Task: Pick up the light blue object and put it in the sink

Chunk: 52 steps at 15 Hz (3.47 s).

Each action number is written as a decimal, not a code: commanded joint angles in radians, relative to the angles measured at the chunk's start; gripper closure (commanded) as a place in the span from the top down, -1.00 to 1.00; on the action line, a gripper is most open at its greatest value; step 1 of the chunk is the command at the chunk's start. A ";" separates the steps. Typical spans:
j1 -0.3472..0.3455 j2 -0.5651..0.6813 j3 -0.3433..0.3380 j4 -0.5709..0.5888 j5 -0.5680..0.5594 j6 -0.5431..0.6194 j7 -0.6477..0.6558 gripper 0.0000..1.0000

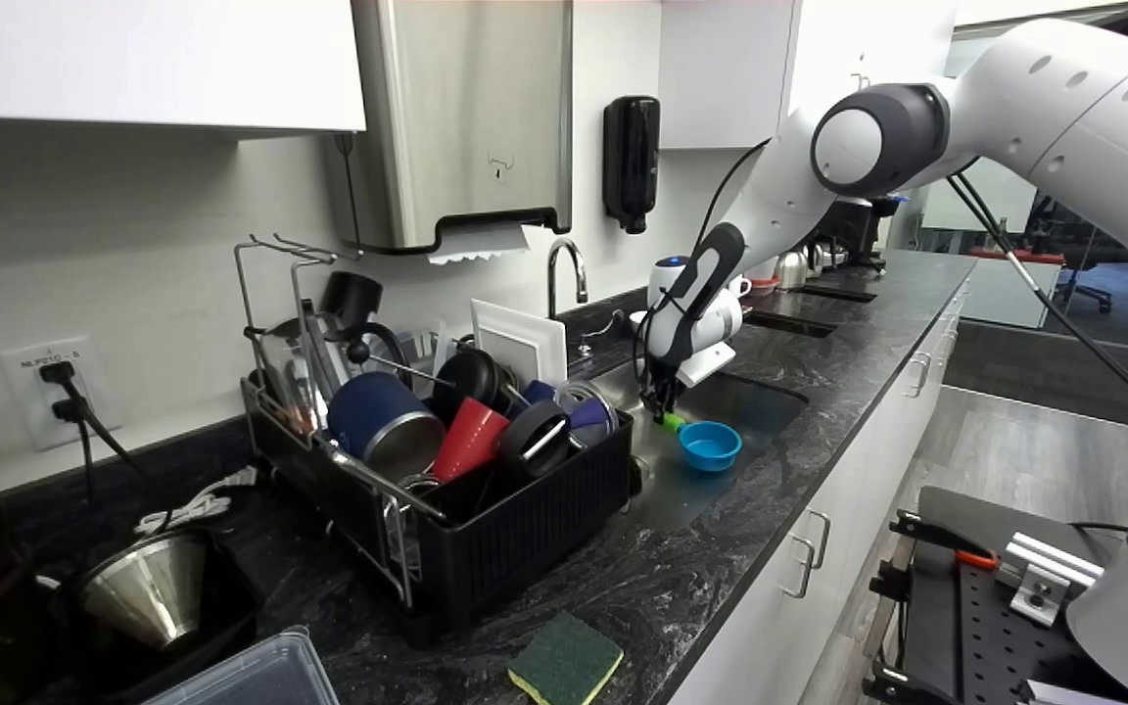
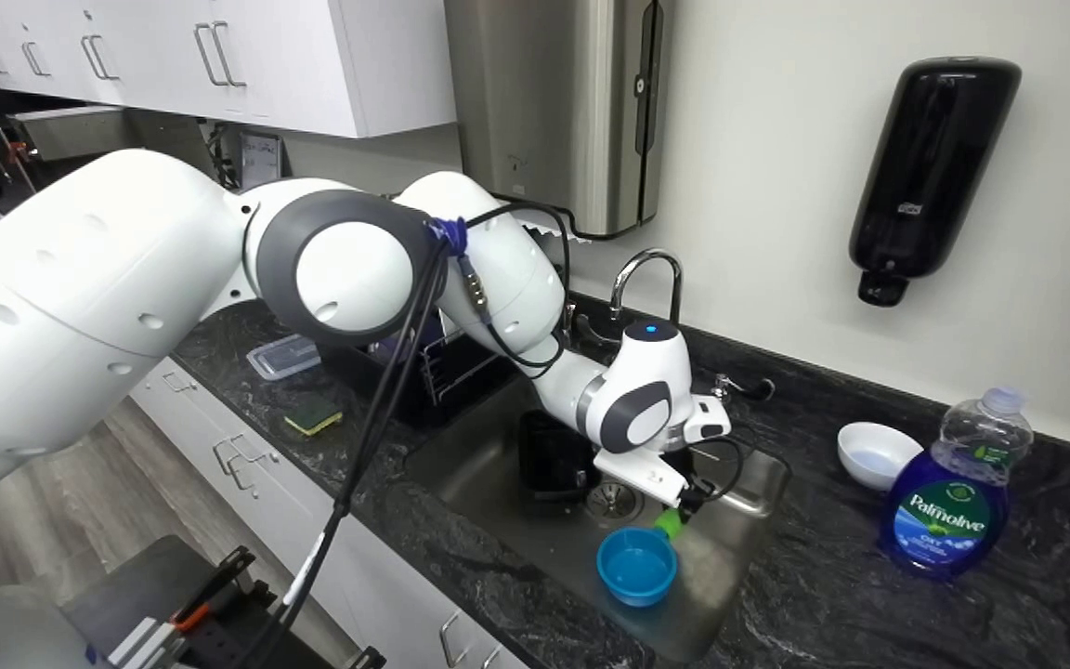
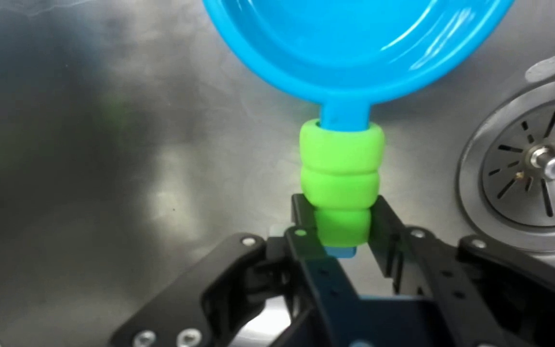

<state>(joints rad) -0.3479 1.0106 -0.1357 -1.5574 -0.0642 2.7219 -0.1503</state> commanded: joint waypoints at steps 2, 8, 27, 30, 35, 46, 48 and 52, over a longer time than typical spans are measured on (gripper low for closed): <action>-0.008 0.013 -0.002 0.009 0.000 0.002 -0.021 0.37; 0.041 -0.021 -0.070 -0.033 -0.011 0.016 0.050 1.00; 0.151 -0.601 -0.181 -0.652 -0.208 0.169 0.050 1.00; 0.138 -0.679 -0.142 -0.718 -0.203 0.155 0.005 1.00; 0.122 -0.768 -0.050 -0.806 -0.160 0.120 -0.104 1.00; 0.137 -0.784 0.013 -0.830 -0.086 0.013 -0.256 1.00; 0.137 -0.784 0.014 -0.830 -0.086 0.012 -0.260 1.00; 0.137 -0.784 0.014 -0.830 -0.086 0.012 -0.261 1.00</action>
<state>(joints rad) -0.2098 0.2282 -0.1239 -2.3878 -0.1481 2.7362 -0.4149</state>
